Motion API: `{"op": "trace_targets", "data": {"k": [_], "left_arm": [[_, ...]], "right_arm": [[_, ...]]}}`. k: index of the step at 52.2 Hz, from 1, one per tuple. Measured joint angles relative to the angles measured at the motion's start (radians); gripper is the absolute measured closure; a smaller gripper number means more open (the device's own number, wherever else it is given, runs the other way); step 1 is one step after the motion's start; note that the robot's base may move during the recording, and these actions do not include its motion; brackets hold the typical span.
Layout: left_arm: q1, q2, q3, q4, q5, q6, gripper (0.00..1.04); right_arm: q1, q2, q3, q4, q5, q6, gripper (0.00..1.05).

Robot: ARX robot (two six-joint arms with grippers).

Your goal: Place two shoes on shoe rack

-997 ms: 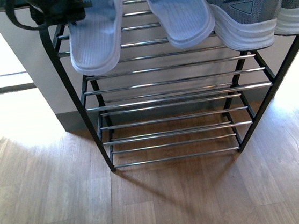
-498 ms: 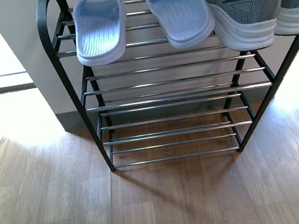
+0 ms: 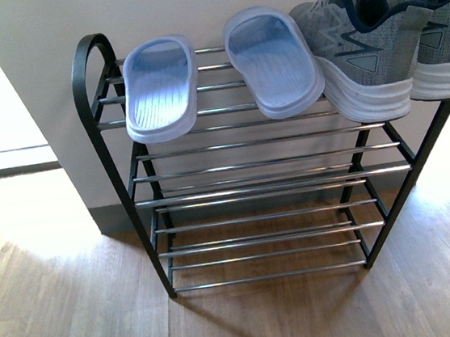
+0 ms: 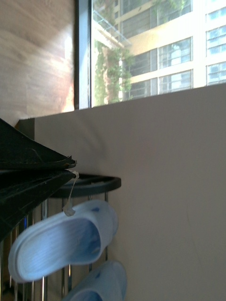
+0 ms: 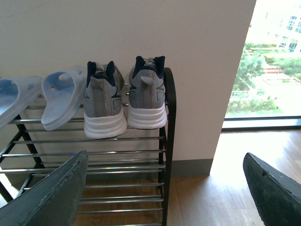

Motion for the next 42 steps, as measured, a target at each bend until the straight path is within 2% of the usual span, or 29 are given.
{"op": "trace_targets", "data": {"k": [14,25,29,42], "left_arm": [[0.085,-0.193,-0.191,-0.005,0.083,0.001,1.04],[0.122,-0.310,-0.262,-0.055,0.123,0.002,1.03],[0.175,-0.355,-0.280,-0.080,0.191,0.003,1.03],[0.202,-0.489,-0.326,-0.169,0.201,0.003,1.04]], "right_arm": [[0.000,0.000,0.000,0.000,0.000,0.000,0.09],[0.000,0.000,0.000,0.000,0.000,0.000,0.09],[0.000,0.000,0.000,0.000,0.000,0.000,0.09],[0.000,0.000,0.000,0.000,0.000,0.000,0.09]]}}
